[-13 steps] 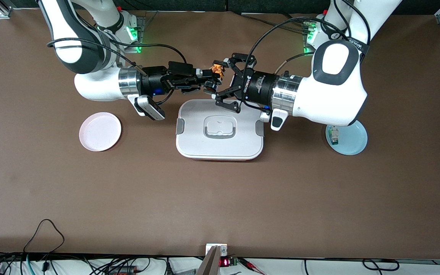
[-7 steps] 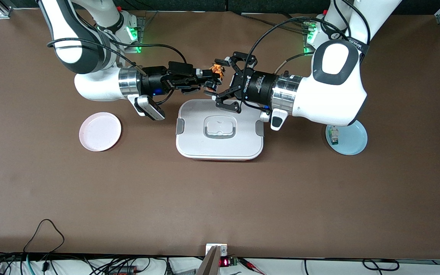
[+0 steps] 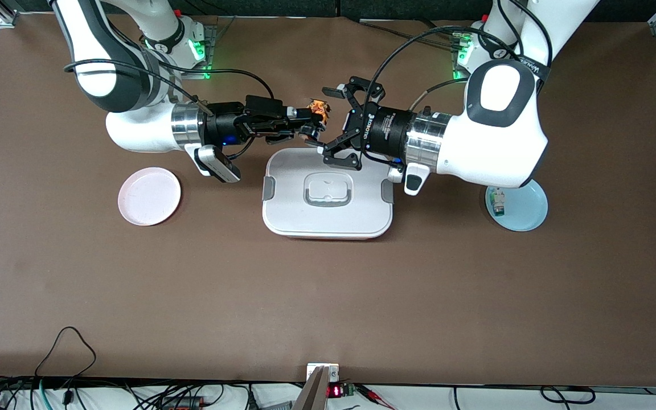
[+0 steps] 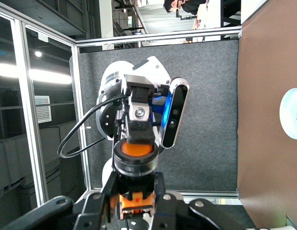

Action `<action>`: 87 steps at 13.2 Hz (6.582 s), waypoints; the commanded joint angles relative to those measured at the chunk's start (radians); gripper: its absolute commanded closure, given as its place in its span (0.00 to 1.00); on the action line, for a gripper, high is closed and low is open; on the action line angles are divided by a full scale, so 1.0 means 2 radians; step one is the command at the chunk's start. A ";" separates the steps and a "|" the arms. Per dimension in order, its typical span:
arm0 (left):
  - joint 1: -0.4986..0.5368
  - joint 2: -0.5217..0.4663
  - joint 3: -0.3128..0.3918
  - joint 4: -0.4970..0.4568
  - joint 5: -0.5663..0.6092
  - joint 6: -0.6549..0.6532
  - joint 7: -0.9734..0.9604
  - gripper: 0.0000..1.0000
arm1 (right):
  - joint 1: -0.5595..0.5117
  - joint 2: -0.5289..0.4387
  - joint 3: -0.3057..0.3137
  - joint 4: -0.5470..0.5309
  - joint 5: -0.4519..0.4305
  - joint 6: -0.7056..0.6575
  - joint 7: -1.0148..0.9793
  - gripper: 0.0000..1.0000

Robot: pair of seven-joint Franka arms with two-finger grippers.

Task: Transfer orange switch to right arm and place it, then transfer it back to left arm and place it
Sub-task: 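Close the right gripper on the switch held by the left gripper, then open the left gripper and pull back while the right gripper withdraws, then carry the switch with the right gripper over the pink plate, then lower the switch onto the pink plate and open the right gripper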

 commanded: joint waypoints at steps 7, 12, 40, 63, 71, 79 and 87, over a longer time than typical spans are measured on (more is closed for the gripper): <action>0.002 0.003 0.002 0.010 -0.009 -0.005 -0.014 0.00 | -0.023 -0.013 0.002 -0.006 -0.049 -0.007 -0.008 0.74; 0.046 0.000 0.004 0.056 0.031 -0.052 -0.009 0.00 | -0.035 -0.013 0.001 -0.005 -0.083 -0.010 -0.008 0.74; 0.145 -0.116 -0.010 0.049 0.577 -0.286 0.684 0.00 | -0.188 0.049 0.004 0.078 -0.945 -0.021 -0.244 0.74; 0.048 -0.196 0.211 -0.063 0.567 -0.202 0.728 0.00 | -0.204 0.051 0.005 -0.159 -1.114 0.299 -0.423 0.74; 0.045 -0.190 0.190 -0.054 0.562 -0.205 0.729 0.00 | -0.215 0.064 0.005 -0.200 -1.114 0.351 -0.416 0.74; 0.050 -0.189 0.192 -0.056 0.571 -0.194 0.743 0.00 | -0.224 0.056 0.006 -0.193 -1.105 0.353 -0.360 0.00; 0.051 -0.185 0.191 -0.060 0.584 -0.154 0.764 0.00 | -0.222 0.053 0.052 -0.024 -0.947 0.172 -0.260 0.00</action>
